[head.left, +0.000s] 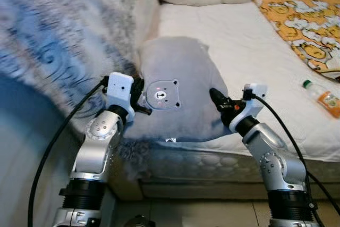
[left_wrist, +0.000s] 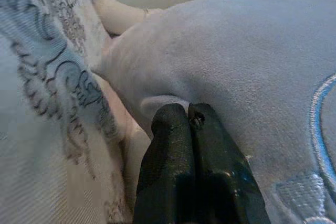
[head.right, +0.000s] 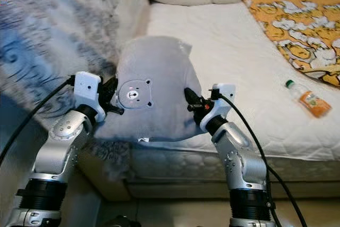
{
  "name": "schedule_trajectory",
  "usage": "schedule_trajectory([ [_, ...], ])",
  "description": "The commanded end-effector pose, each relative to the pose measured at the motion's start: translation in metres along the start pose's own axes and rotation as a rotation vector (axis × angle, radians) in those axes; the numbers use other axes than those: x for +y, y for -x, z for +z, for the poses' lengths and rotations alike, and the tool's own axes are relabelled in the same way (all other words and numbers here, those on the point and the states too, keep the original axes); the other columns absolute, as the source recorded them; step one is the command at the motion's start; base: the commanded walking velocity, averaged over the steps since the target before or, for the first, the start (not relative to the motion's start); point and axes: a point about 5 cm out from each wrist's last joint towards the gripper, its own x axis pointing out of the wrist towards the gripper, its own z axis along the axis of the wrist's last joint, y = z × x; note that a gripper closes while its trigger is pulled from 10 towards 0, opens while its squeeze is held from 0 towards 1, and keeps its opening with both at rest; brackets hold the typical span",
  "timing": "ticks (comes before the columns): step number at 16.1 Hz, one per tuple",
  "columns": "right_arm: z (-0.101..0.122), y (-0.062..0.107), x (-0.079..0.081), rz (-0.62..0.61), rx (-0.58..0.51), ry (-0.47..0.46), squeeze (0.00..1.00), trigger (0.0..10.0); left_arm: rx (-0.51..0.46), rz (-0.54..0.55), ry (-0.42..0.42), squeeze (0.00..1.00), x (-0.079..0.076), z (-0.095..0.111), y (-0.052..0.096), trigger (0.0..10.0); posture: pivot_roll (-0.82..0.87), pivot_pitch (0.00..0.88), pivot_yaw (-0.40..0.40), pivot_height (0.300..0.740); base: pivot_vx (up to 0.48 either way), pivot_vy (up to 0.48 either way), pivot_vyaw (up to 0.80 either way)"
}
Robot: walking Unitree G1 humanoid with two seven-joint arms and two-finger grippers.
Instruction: Clean up the room
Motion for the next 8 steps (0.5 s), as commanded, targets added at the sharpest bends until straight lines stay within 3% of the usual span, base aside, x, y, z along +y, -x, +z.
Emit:
schedule_trajectory([
  [1, 0.0088, -0.0016, 0.0009, 0.023, -0.040, 0.006, 0.00, 10.0, -0.045, -0.022, -0.028, 0.00, -0.0061, 0.0113, -0.0023, 10.0, 0.00, 0.000, 0.016, 0.740, 0.000, 0.000, 0.00],
  [5, 0.0076, -0.0014, 0.0003, 0.032, -0.026, 0.016, 0.00, 10.0, -0.051, -0.035, -0.037, 0.00, -0.0082, 0.0117, -0.0018, 10.0, -0.01, 0.000, 0.013, 0.740, 0.000, 0.000, 0.00],
  [8, 0.0089, -0.0009, -0.0014, 0.028, -0.028, 0.021, 0.00, 10.0, -0.054, -0.048, -0.044, 0.00, -0.0101, 0.0125, -0.0024, 10.0, -0.01, 0.000, 0.016, 0.740, 0.245, 0.000, 0.00],
])
